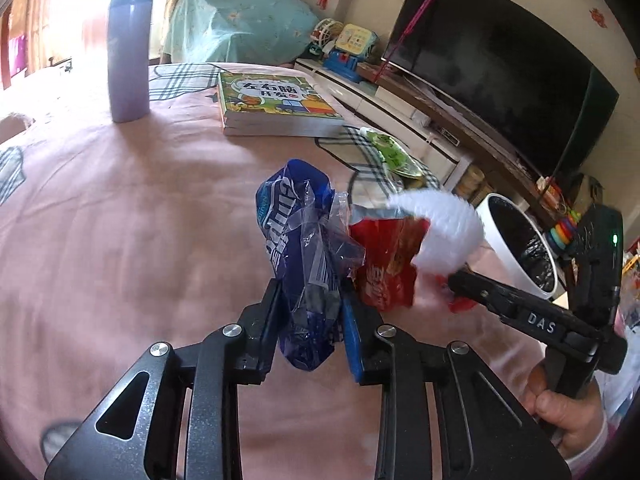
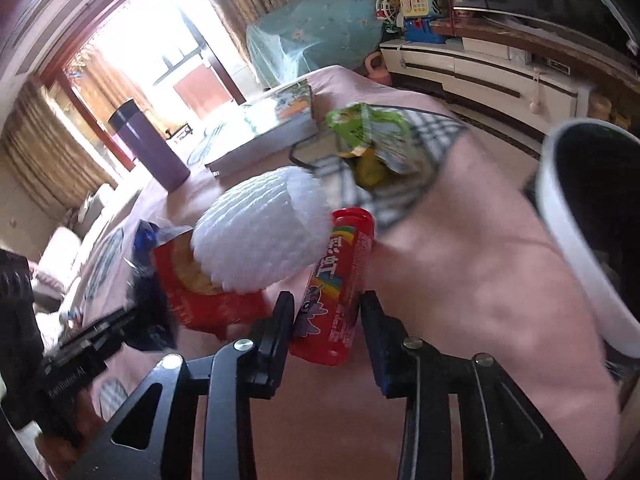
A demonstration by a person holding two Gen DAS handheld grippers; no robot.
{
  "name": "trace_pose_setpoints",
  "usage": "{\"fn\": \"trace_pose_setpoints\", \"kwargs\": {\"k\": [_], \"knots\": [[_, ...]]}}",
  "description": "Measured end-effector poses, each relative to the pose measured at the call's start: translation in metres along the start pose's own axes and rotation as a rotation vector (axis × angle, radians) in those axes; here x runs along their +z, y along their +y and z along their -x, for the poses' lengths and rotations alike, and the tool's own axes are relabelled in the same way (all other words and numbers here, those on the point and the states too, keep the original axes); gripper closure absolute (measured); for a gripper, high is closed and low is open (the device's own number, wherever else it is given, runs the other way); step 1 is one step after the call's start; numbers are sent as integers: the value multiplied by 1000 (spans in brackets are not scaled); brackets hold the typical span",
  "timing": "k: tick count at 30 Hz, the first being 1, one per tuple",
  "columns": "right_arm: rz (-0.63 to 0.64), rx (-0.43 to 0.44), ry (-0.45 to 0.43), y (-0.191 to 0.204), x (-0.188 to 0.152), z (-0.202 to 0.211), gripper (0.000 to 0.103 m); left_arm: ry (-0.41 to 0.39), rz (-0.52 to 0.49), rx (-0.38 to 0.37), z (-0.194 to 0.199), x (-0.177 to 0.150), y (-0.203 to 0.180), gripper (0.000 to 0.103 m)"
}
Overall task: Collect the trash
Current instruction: 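Grasp the blue plastic bag with the left tool while the right tool grasps the red candy tube, then carry the blue bag and candy tube over the bin and open both tools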
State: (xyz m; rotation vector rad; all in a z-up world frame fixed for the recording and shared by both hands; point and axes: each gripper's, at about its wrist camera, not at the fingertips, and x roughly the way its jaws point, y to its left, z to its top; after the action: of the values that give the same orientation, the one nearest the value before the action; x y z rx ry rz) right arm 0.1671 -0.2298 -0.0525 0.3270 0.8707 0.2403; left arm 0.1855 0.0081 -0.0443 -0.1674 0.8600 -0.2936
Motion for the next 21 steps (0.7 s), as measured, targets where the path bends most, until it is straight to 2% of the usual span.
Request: {"fn": "trace_pose_setpoints", "kwargs": {"k": [4, 10, 14, 21], "knots": [[11, -13, -6, -23, -12, 21, 69, -30, -2, 44, 18, -9, -9, 76], [10, 18, -2, -49, -21, 36, 69, -56, 29, 73, 44, -19, -18, 77], [10, 55, -8, -60, -23, 45, 70, -47, 57, 49, 52, -31, -34, 77], [26, 79, -30, -69, -25, 62, 71, 0, 9, -10, 39, -48, -74, 77]]}}
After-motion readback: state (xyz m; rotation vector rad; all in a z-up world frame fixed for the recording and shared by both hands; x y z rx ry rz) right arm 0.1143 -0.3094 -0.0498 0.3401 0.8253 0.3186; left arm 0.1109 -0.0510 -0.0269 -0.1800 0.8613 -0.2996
